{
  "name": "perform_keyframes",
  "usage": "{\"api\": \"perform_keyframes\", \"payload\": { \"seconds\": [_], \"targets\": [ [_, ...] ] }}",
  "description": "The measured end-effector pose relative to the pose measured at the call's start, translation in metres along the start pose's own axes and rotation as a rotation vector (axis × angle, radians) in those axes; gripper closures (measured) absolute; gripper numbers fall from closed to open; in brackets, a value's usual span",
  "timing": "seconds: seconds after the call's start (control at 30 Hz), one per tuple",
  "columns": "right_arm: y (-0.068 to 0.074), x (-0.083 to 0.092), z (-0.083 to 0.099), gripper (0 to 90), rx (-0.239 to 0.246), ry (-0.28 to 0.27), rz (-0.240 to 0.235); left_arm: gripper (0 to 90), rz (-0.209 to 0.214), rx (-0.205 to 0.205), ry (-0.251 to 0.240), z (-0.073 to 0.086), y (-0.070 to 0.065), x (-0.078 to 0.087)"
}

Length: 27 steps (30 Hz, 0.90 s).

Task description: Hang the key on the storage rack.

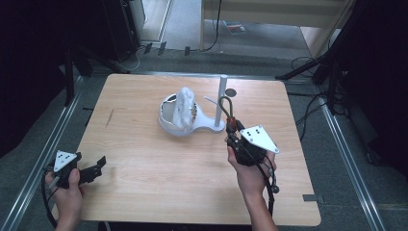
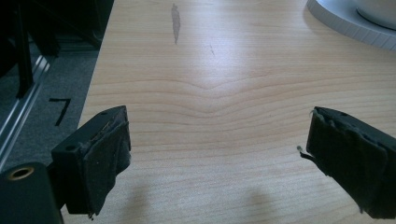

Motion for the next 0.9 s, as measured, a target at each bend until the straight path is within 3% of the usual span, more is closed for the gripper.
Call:
{"api": "perform_keyframes", "payload": {
  "seconds": [0.37, 0.9],
  "targets": [
    [0.000, -0.008, -0.010, 69.7, -0.005, 0.012, 0.011, 7.0, 0.005, 0.007, -0.007, -0.001, 0.000, 0.000],
    [0.003, -0.028, -0.006, 69.7, -0.006, 0.057, 0.036, 7.0, 0.002, 0.004, -0.006, 0.000, 0.000, 0.000]
  ]
}}
Point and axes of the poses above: each handheld gripper's, and its own axes: x roughly backward along the jaws, z roughly out of its underside, y roughly to its left, the point moved 9 cm from there along -x, roughly forward along the jaws, and after that the axes turned 10 degrees about y, right-handed, at the moved point
